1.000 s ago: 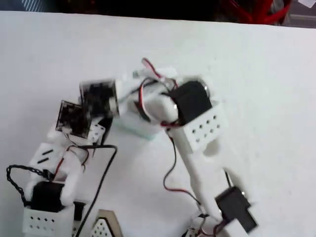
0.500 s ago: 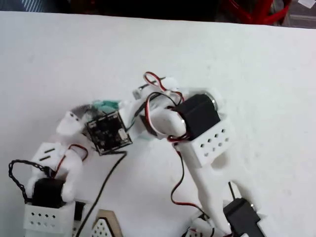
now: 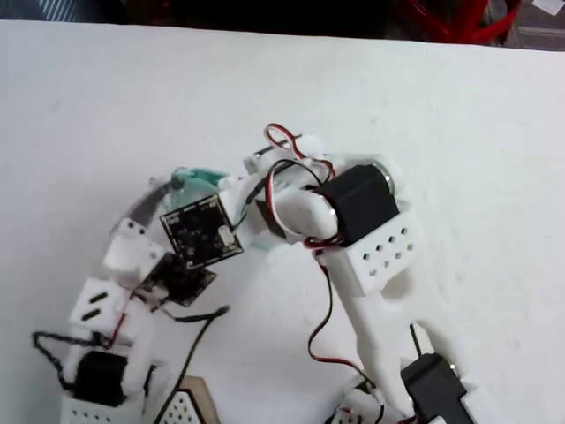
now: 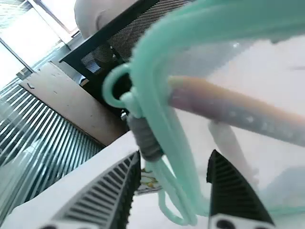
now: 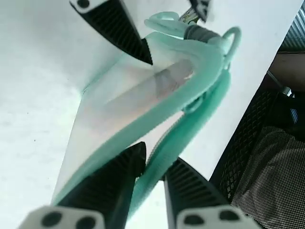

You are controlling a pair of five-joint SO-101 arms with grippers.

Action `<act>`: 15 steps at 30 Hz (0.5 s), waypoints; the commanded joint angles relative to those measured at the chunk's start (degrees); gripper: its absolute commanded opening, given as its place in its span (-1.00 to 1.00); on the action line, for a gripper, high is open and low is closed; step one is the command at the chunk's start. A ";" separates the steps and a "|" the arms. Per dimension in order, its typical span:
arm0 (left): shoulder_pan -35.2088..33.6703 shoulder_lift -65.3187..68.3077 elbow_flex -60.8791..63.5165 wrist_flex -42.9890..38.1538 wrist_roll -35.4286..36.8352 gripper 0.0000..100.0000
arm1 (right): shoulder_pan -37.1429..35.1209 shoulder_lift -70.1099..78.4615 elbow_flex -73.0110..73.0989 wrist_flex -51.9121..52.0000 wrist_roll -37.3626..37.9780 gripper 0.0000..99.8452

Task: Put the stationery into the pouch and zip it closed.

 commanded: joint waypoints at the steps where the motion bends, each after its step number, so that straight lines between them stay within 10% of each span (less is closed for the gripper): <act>1: 2.33 -0.31 1.67 -2.81 2.02 -0.51 | -2.07 -0.84 -0.09 1.01 1.14 -0.97; 15: 2.24 -0.48 -4.13 1.85 9.67 -0.47 | -11.74 -17.10 13.27 0.92 4.66 -0.97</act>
